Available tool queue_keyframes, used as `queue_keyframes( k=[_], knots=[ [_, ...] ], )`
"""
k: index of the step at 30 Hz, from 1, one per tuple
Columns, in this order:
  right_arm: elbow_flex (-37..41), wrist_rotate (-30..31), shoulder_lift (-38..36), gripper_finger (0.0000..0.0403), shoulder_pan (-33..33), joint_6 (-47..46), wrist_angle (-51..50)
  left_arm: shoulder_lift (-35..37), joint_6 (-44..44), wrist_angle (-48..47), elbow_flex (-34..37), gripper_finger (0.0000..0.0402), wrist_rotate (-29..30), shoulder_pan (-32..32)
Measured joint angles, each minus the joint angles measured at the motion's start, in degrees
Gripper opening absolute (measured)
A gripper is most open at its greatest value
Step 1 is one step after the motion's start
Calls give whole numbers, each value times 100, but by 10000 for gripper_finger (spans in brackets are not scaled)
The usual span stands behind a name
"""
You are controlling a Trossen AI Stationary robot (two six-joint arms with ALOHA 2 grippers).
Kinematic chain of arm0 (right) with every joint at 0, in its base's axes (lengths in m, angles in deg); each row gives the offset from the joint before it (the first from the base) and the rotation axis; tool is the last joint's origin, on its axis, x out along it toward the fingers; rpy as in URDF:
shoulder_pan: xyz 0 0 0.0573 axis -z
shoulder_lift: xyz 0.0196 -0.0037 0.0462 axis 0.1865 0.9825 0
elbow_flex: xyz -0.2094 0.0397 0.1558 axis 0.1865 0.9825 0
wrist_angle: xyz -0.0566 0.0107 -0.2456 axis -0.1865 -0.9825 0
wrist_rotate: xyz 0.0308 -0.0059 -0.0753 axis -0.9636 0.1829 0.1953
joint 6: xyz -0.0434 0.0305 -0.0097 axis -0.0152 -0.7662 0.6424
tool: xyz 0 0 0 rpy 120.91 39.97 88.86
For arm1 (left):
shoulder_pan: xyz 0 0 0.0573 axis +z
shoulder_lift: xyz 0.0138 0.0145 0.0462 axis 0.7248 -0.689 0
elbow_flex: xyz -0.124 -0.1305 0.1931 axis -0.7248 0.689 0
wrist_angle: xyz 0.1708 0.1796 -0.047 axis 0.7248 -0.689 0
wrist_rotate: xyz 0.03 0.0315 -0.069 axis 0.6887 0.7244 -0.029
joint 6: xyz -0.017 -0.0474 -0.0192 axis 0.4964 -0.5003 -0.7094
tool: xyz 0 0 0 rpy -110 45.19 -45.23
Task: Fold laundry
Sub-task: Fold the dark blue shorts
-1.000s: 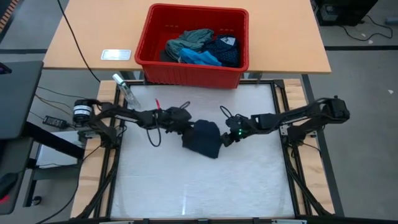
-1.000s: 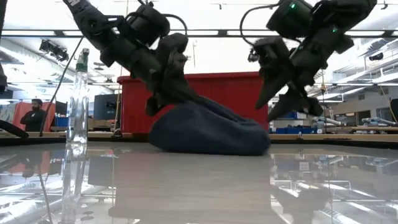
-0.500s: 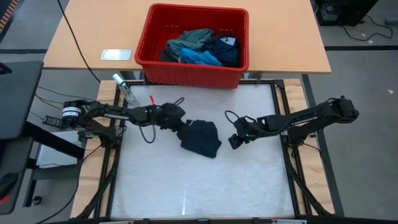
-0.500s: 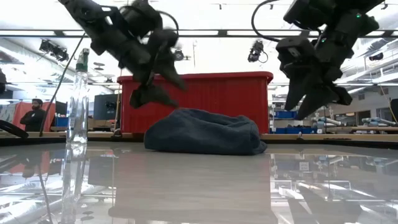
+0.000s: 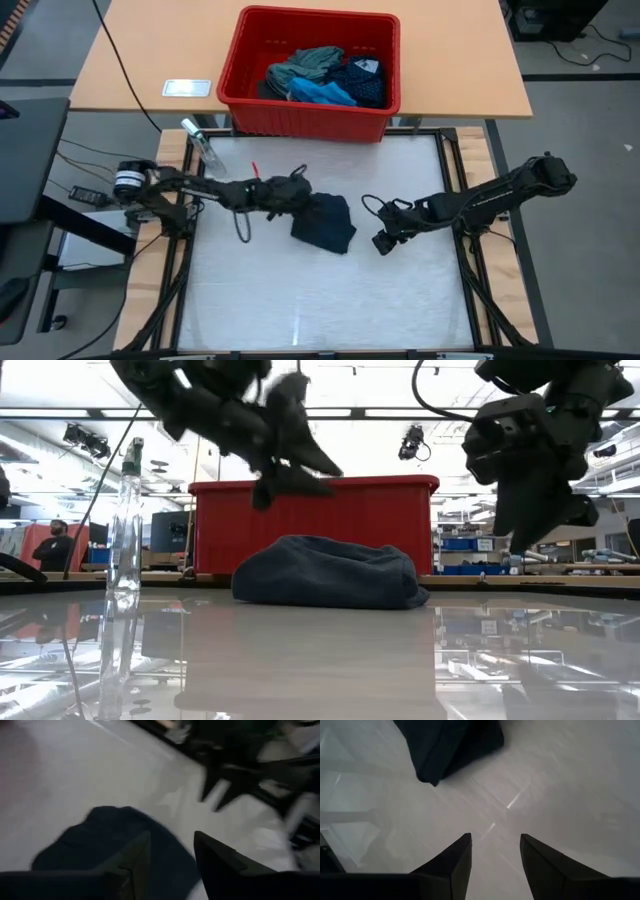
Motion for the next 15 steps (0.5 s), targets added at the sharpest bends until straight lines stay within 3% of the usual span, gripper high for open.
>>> queue_keyframes(
  k=[4,12,15],
  knots=[
    [0,-128,0,174,-67,-273,-55,-609,-481,46,-6,130,254,67],
    [-2,454,-22,174,-322,-1631,157,-1206,-684,29,67,24,-290,133],
    [-2,496,-22,174,-294,-2033,317,-1291,-676,39,190,5,-399,133]
  ],
)
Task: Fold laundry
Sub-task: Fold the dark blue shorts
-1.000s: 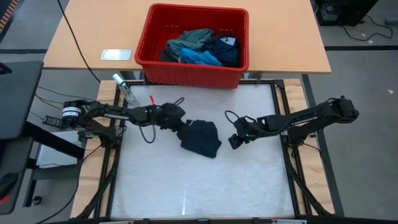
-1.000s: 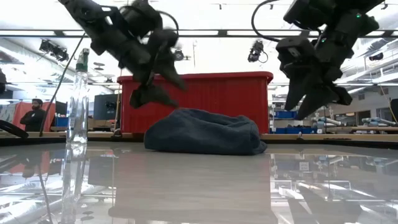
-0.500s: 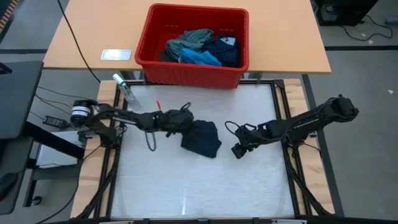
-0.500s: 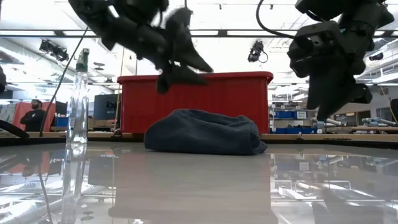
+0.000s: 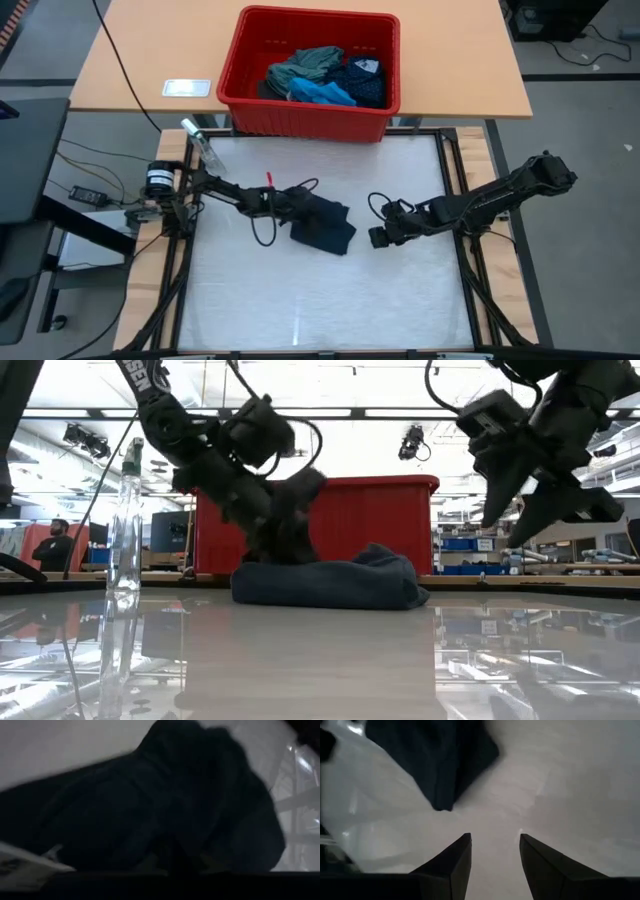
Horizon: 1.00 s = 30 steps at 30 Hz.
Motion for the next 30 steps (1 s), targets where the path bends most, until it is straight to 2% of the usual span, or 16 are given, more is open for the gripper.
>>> queue_keyframes(
  k=[5,10,13,17,21,30],
  knots=[
    [0,43,0,174,2,-924,-17,10,-121,220,409,8,-32,-23],
    [0,-27,0,174,-14,-1680,-154,61,-539,1194,1216,8,-36,-178],
    [0,-44,0,174,-67,-2142,-152,237,-747,1742,1695,8,-3,-376],
    [-2,-4,0,174,-79,-2599,-153,648,-1037,1754,2103,8,74,-589],
    [0,0,0,174,-77,-2908,-141,1132,-1282,1079,2261,3,-52,-621],
    [0,-2,0,174,-15,-3041,-309,2511,-1129,-1625,2367,2,27,-627]
  ],
)
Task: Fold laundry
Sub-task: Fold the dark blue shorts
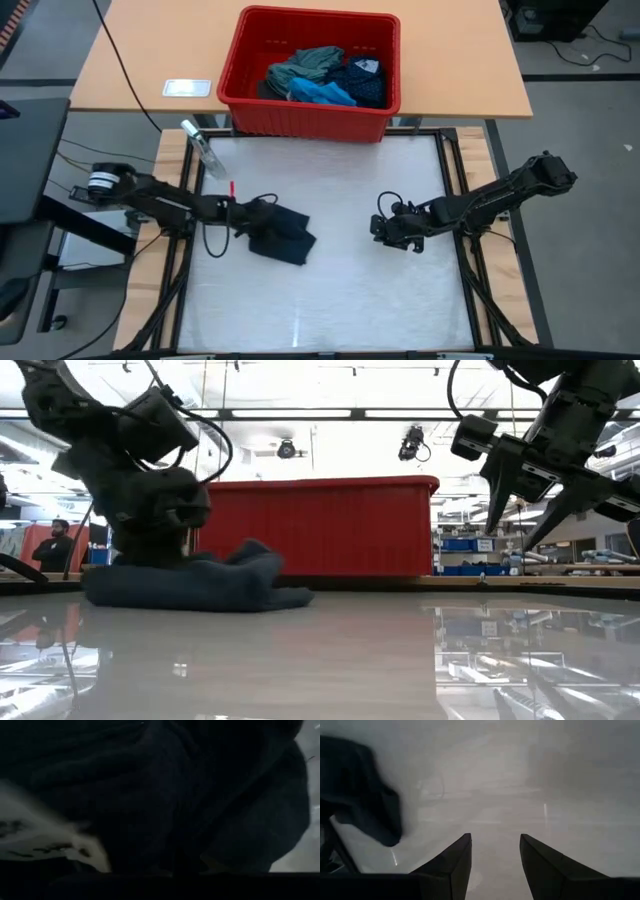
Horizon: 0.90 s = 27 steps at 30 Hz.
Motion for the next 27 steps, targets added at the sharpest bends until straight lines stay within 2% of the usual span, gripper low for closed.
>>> queue_keyframes(
  k=[11,17,21,27],
  knots=[
    [-2,-155,0,174,74,165,-228,1233,-119,-1979,23,1,252,-31],
    [-2,-184,0,174,74,314,-233,1531,-228,-2204,36,6,182,-31],
    [-2,-73,0,174,105,564,-127,1616,-281,-2176,34,30,155,-93],
    [-2,410,1,174,300,1924,979,1855,-435,-2130,17,94,-88,-190]
  ],
)
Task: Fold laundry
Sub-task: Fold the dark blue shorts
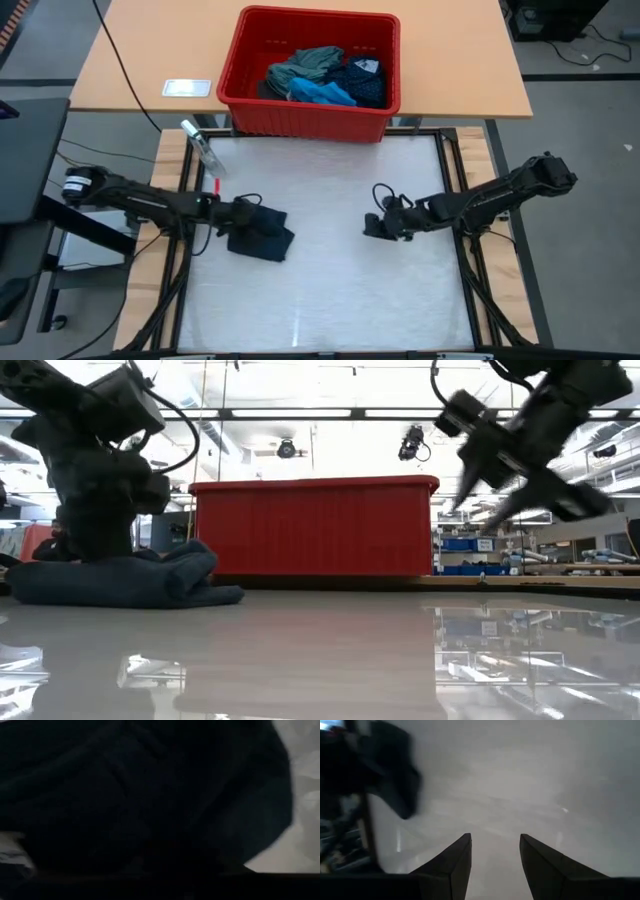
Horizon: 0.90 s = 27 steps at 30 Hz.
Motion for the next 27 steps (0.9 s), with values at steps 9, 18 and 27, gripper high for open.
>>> queue_keyframes(
  k=[9,18,27],
  knots=[
    [0,466,-1,174,680,1424,696,473,-145,126,-11,161,-177,166],
    [0,-332,1,174,1468,2645,575,327,6,-5,-15,165,309,1328],
    [0,-716,1,174,1767,3475,665,398,-64,1640,-214,165,-5,1716]
  ],
)
